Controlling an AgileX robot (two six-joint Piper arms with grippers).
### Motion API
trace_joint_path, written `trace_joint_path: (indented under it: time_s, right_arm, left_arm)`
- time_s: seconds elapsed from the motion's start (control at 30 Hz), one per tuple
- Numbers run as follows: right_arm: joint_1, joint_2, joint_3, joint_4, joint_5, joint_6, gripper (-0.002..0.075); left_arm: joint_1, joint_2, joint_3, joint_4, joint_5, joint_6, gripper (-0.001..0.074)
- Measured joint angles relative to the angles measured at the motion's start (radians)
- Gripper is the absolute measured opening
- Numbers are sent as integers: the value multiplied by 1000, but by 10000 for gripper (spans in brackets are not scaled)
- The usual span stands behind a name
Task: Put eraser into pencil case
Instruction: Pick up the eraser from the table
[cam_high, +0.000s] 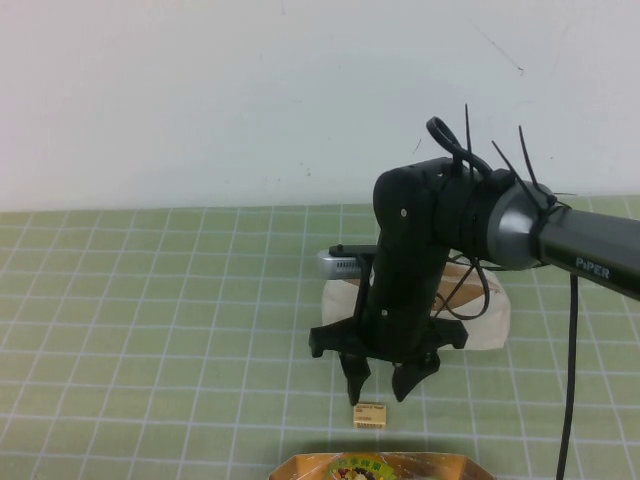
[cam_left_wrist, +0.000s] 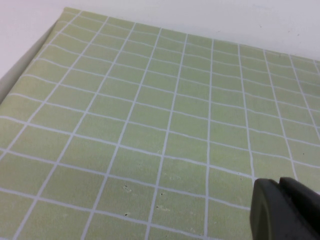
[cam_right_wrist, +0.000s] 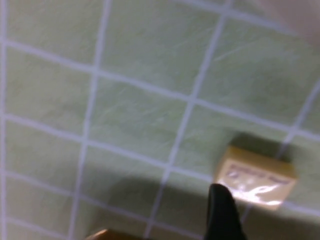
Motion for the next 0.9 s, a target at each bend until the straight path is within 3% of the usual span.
trace_joint_path:
  time_s: [0.3, 0.9]
  right_arm:
    - [65, 4, 0, -184, -56, 145, 407]
    - [93, 37, 9, -198, -45, 232, 407]
  left_arm:
    - [0, 0, 0, 0, 0, 0, -1]
    - [0, 0, 0, 0, 0, 0, -1]
